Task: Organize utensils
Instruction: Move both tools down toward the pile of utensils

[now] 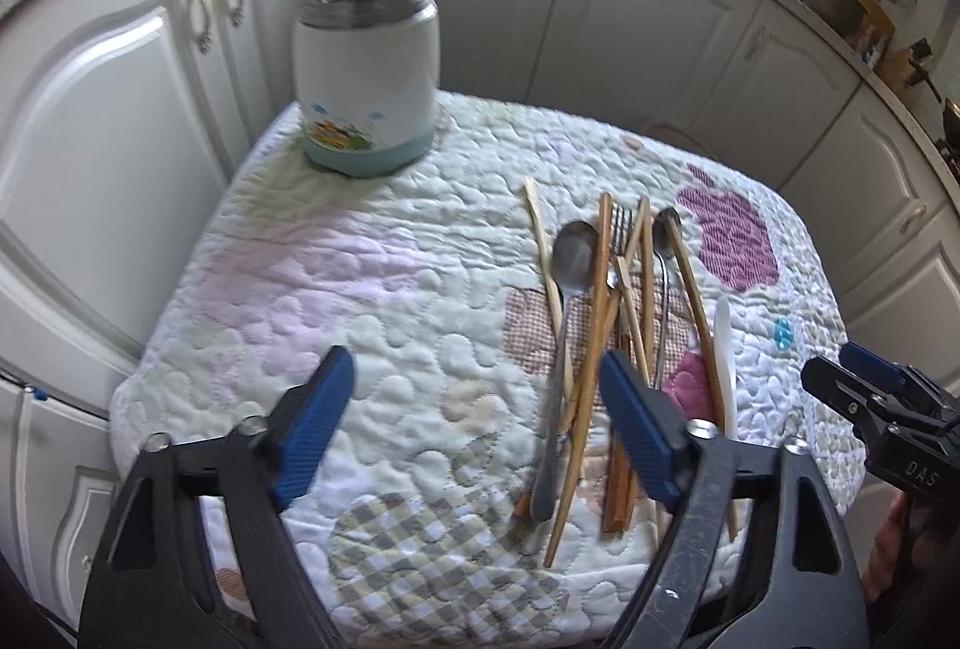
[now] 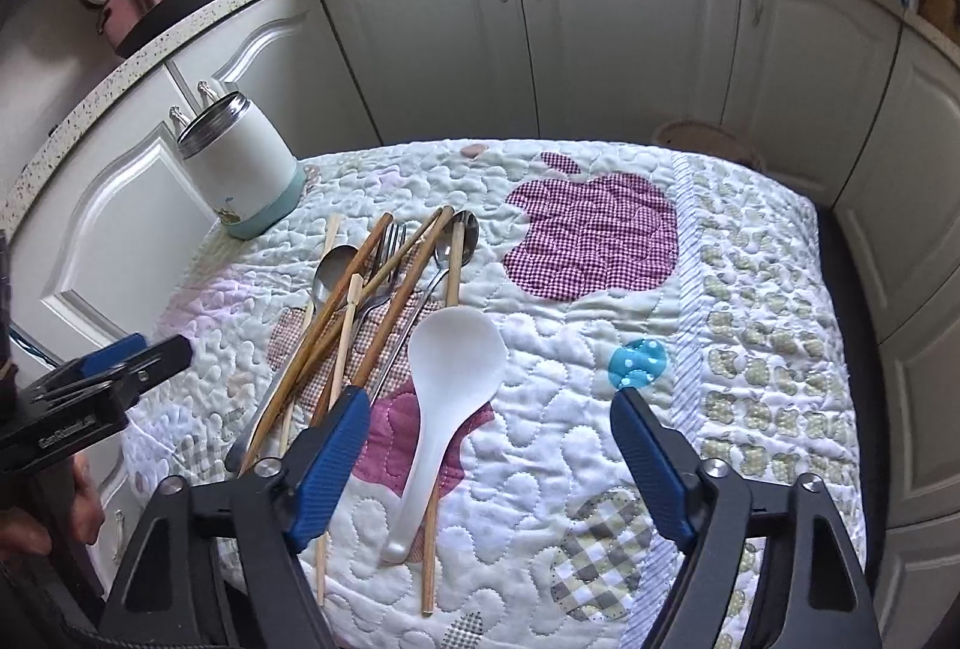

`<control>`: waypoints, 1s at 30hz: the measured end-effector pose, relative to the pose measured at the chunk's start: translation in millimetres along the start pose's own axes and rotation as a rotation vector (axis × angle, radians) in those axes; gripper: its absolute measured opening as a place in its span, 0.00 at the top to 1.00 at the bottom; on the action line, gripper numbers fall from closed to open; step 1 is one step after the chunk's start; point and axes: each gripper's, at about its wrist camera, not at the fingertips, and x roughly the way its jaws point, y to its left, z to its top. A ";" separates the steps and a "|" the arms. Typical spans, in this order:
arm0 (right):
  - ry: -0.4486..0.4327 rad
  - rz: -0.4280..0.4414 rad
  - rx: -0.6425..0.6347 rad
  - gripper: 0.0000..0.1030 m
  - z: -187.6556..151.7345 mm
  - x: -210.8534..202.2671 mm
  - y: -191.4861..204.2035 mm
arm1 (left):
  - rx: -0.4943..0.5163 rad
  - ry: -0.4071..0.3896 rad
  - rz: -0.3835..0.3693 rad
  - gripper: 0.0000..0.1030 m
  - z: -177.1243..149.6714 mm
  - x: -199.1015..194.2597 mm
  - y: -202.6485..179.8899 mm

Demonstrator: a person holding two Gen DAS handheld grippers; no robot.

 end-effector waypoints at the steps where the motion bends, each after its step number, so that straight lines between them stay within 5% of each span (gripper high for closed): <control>1: 0.008 0.011 0.002 0.27 0.7 1.9 0.3 | 0.000 0.011 -0.008 0.25 1.2 3.0 -0.4; 13: 0.152 0.152 0.062 0.27 12.0 54.0 -1.2 | -0.031 0.079 -0.039 0.25 24.5 26.5 7.9; 20: 0.166 0.169 0.086 0.27 14.1 59.4 -11.2 | -0.064 0.104 -0.026 0.25 42.3 42.1 15.9; 27: 0.182 0.167 0.093 0.27 15.2 66.2 -13.0 | 0.019 0.134 -0.077 0.25 55.5 54.3 -15.5; 30: 0.176 0.167 0.083 0.27 15.6 63.1 -13.2 | 0.079 0.157 -0.084 0.39 68.2 63.9 -34.2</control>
